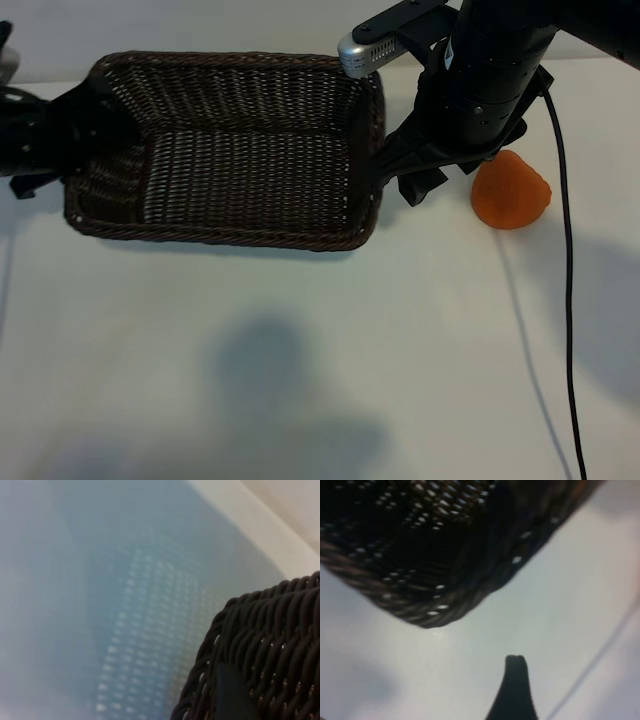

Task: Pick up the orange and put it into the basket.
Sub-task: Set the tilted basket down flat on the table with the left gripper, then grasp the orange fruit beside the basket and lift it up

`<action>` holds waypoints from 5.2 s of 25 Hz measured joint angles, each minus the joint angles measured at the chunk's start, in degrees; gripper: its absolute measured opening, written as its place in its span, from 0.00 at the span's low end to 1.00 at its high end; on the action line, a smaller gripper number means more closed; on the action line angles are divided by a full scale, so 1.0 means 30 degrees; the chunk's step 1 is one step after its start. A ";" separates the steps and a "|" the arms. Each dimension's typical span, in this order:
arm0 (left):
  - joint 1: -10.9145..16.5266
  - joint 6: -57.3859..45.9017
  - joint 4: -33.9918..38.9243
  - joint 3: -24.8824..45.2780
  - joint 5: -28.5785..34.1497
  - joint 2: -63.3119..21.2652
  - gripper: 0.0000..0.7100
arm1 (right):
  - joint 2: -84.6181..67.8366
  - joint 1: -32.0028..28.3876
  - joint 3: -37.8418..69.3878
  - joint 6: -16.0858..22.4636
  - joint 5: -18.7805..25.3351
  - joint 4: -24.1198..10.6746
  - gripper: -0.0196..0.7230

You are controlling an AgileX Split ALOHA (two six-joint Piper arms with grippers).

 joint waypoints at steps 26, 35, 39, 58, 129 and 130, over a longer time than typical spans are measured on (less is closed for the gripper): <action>-0.1508 0.0880 -0.4105 -0.0752 -0.1291 0.3150 0.59 | 0.0000 0.0000 0.0000 -0.0040 -0.0018 0.0000 0.79; -0.2249 0.0742 -0.4120 -0.0752 -0.1604 0.3862 0.59 | 0.0000 0.0000 0.0000 -0.0057 0.0033 -0.0017 0.79; -0.2249 -0.0107 -0.3844 -0.0846 -0.1604 0.4064 0.59 | 0.0000 0.0000 0.0000 -0.0057 0.0033 -0.0017 0.79; -0.2371 -0.0297 -0.3230 -0.0886 -0.0561 0.4101 0.68 | 0.0000 0.0000 0.0000 -0.0057 0.0033 0.0022 0.79; -0.0477 -0.2749 0.6404 -0.2491 0.6843 -0.3713 0.84 | -0.0245 -0.4913 0.0000 0.0888 -0.3346 -0.0641 0.79; -0.0477 -0.2749 0.6392 -0.2491 0.6843 -0.3713 0.84 | -0.0140 -0.5026 0.0000 0.0811 -0.3524 -0.0616 0.79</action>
